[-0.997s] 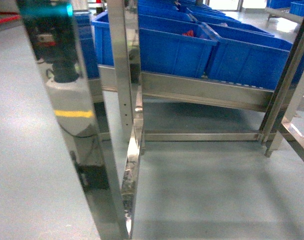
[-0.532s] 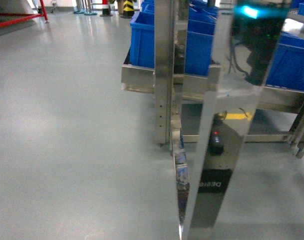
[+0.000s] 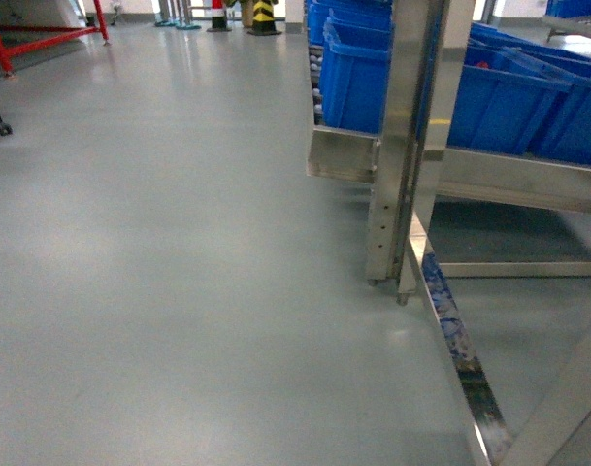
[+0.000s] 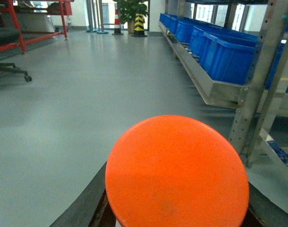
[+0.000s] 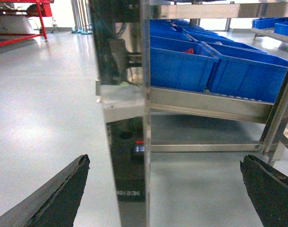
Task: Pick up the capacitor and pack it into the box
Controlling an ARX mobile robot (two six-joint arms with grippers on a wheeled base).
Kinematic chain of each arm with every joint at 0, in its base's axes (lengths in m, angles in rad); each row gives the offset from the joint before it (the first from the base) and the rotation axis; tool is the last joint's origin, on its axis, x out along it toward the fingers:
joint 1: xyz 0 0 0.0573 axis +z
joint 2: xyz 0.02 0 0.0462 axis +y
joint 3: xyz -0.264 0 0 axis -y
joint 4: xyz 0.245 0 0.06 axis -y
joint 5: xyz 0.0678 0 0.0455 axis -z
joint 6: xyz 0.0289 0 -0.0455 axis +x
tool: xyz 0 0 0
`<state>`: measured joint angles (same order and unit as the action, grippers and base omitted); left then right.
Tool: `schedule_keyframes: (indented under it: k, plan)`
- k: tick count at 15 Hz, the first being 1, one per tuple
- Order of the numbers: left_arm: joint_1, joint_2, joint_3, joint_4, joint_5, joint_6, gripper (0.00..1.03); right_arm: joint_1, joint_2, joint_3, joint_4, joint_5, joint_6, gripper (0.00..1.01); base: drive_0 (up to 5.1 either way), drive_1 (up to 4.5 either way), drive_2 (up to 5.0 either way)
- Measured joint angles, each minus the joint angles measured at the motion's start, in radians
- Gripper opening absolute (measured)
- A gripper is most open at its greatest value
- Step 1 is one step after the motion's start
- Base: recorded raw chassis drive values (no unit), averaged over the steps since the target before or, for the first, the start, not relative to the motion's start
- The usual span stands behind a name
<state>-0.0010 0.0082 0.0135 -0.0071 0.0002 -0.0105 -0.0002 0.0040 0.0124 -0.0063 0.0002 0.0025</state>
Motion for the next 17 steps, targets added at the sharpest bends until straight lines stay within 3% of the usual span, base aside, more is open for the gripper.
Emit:
schedule_keyframes:
  k: [17]
  plan:
    - [0.0,0.0,0.0,0.0,0.0,0.0,0.44,0.0,0.0,0.0,-0.001,0.0,0.0,0.98,-5.0,2.43,2.4]
